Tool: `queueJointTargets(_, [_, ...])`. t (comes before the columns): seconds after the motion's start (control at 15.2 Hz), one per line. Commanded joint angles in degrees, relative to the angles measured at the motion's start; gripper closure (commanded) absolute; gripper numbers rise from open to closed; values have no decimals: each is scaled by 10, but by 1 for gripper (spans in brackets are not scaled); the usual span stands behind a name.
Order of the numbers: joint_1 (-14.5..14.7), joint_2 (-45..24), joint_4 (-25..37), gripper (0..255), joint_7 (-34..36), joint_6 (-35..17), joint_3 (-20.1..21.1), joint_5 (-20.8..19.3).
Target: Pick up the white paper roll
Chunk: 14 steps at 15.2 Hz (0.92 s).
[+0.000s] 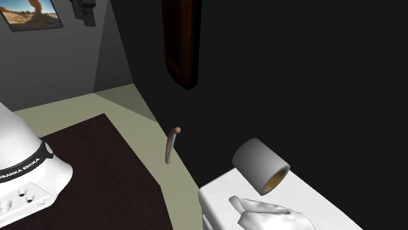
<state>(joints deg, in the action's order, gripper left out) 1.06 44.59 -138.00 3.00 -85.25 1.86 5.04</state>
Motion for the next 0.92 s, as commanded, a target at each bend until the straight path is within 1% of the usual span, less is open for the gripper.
queueJointTargets(0.0, [0, 0, 0, 0, 0, 0, 0, 0])
queueJointTargets(0.46, [-29, -79, -49, 0, 2, -104, 28, -106])
queueJointTargets(0.86, [-68, -168, -70, 0, 31, -192, 46, -214])
